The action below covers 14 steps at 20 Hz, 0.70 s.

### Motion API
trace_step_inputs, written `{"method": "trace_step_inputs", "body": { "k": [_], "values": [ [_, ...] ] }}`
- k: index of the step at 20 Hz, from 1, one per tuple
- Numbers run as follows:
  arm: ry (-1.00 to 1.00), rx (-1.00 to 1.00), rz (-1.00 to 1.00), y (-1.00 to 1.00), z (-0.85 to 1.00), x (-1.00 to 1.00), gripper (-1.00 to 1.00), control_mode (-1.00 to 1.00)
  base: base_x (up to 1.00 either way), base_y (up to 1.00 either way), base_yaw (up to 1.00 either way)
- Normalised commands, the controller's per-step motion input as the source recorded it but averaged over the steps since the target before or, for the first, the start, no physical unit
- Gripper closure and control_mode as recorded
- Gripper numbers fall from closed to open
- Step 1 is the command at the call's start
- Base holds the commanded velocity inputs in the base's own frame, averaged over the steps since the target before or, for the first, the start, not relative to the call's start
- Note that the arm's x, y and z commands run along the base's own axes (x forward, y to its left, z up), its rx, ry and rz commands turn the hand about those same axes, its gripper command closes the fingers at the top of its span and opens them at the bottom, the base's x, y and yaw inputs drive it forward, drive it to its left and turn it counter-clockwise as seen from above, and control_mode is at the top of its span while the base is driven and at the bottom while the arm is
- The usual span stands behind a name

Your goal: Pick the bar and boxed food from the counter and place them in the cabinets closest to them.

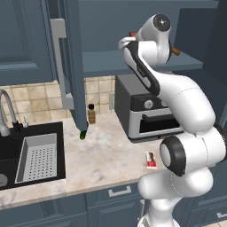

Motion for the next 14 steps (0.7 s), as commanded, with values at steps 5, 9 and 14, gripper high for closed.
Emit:
{"method": "trace_step_inputs", "body": {
  "k": [5, 9, 14],
  "values": [
    [0.00, 0.00, 0.00, 0.00, 0.00, 0.14, 1.00, -1.00, 0.00, 0.00, 0.00],
    [0.00, 0.00, 0.00, 0.00, 0.00, 0.10, 1.00, -1.00, 0.00, 0.00, 0.00],
    [0.00, 0.00, 0.00, 0.00, 0.00, 0.22, 1.00, -1.00, 0.00, 0.00, 0.00]
  ]
}}
